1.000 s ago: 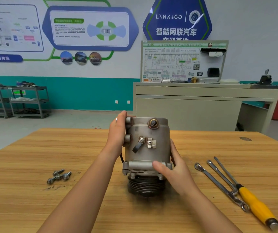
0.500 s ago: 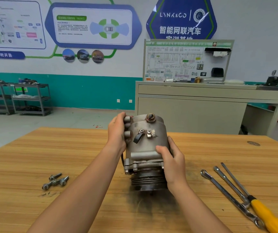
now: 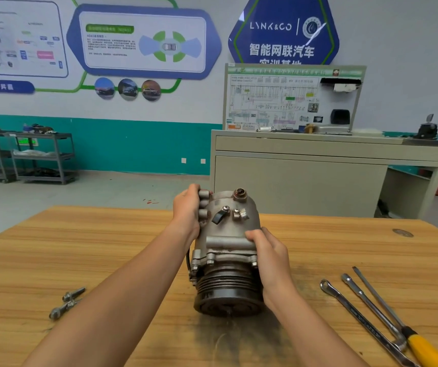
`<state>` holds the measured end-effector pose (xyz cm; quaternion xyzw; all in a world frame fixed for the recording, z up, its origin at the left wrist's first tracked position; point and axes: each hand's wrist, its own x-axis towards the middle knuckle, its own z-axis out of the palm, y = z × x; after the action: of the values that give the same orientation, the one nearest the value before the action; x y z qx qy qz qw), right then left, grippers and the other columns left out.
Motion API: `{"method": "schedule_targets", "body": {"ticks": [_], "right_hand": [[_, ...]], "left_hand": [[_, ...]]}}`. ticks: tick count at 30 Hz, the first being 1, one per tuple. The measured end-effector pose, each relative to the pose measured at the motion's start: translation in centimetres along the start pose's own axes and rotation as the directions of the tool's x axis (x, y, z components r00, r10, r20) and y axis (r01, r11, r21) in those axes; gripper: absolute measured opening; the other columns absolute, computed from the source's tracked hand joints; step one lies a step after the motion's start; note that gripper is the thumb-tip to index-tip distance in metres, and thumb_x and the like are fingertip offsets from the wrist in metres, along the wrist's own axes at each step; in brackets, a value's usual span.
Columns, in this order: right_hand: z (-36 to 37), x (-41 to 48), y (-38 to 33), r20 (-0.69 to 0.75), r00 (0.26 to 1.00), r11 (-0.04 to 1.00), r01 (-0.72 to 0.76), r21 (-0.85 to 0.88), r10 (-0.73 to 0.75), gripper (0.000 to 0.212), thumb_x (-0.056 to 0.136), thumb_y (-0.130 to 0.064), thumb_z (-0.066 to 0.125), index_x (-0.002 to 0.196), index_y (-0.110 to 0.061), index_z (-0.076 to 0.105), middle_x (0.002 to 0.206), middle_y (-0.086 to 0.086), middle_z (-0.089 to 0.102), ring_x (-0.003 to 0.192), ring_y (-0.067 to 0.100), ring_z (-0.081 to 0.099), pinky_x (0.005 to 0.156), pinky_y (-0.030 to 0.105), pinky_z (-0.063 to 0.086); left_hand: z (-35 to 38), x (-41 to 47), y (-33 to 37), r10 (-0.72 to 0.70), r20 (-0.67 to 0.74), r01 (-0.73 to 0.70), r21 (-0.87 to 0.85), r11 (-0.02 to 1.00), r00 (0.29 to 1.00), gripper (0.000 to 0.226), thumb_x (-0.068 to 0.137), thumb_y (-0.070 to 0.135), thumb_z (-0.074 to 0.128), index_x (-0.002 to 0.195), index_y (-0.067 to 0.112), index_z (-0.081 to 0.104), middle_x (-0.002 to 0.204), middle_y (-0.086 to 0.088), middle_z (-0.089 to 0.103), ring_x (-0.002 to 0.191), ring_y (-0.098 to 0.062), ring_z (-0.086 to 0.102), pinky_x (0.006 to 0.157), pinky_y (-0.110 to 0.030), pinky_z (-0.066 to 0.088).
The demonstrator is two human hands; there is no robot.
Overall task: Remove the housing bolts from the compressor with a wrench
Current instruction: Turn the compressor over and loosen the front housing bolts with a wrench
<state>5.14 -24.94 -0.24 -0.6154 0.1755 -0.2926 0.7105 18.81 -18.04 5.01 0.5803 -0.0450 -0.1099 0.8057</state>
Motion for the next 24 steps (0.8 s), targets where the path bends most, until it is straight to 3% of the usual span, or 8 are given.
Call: {"method": "schedule_targets", "body": {"ticks": [2,5,9,13,19,22,24], "right_hand": [[0.1,0.3,0.2,0.006,1.0,0.999,-0.019,0.036,0.019,0.01,0.077,-0.02,0.058,0.068,-0.024,0.063,0.073,0.005,0.064,0.076,0.026,0.059,0.069,0.037,0.046],[0.0,0.8,0.3,0.012,0.999,0.996,-0.047,0.077,0.046,0.01,0.076,-0.019,0.06,0.067,-0.021,0.063,0.067,0.001,0.064,0.068,0.02,0.06,0.064,0.033,0.047],[0.4,1.6,0.6,-0.011,0.993,0.991,-0.115,0.074,0.116,0.01,0.076,-0.023,0.06,0.077,-0.015,0.065,0.079,0.009,0.067,0.08,0.028,0.063,0.077,0.041,0.05],[1.3,2.2,0.4,-0.02,0.99,0.99,-0.138,0.007,0.138,0.02,0.077,-0.028,0.058,0.088,-0.011,0.063,0.098,0.015,0.066,0.1,0.036,0.059,0.089,0.046,0.047],[1.6,2.4,0.2,-0.025,0.982,0.981,-0.187,-0.054,0.186,0.029,0.076,-0.034,0.059,0.096,-0.013,0.063,0.102,0.014,0.066,0.097,0.031,0.061,0.089,0.046,0.049],[0.9,1.7,0.1,0.027,0.983,0.98,-0.179,-0.082,0.182,0.035,0.077,-0.044,0.062,0.103,-0.019,0.063,0.101,0.003,0.068,0.088,0.018,0.063,0.065,0.029,0.052],[-0.3,1.0,0.5,0.054,0.989,0.975,-0.128,-0.183,0.14,0.049,0.077,-0.058,0.059,0.116,-0.027,0.057,0.111,-0.007,0.06,0.093,0.01,0.057,0.063,0.02,0.042]], "left_hand": [[0.2,0.6,0.1,-0.015,0.005,0.015,0.02,1.0,1.0,0.033,0.094,0.022,0.041,0.065,0.014,0.054,0.06,-0.003,0.045,0.047,-0.014,0.031,0.044,-0.019,0.021],[0.3,1.3,-0.1,-0.04,0.01,0.039,0.054,0.998,0.999,0.034,0.094,0.023,0.041,0.065,0.013,0.055,0.06,-0.003,0.046,0.046,-0.014,0.032,0.041,-0.018,0.022],[0.4,2.3,-0.5,-0.052,0.019,0.05,0.103,0.993,0.998,0.038,0.096,0.023,0.038,0.065,0.011,0.057,0.059,-0.003,0.044,0.035,-0.01,0.031,0.035,-0.015,0.02],[-0.3,3.2,-0.7,-0.08,0.046,0.074,0.127,0.989,0.996,0.042,0.098,0.025,0.033,0.066,0.013,0.056,0.06,-0.001,0.043,0.046,-0.012,0.032,0.039,-0.017,0.022],[-1.1,3.5,-0.9,-0.099,0.078,0.093,0.075,0.993,0.992,0.041,0.101,0.028,0.03,0.072,0.013,0.056,0.065,-0.001,0.045,0.05,-0.011,0.033,0.036,-0.013,0.024],[-2.0,2.6,-0.8,-0.051,0.026,0.044,0.221,0.974,0.998,0.032,0.1,0.034,0.033,0.095,0.011,0.054,0.083,-0.007,0.055,0.066,-0.015,0.049,0.054,-0.024,0.04],[-4.0,1.6,-1.3,0.072,0.028,-0.078,0.396,0.915,0.997,0.03,0.1,0.037,0.035,0.105,0.013,0.051,0.101,-0.006,0.055,0.09,-0.019,0.053,0.074,-0.031,0.04]]}}
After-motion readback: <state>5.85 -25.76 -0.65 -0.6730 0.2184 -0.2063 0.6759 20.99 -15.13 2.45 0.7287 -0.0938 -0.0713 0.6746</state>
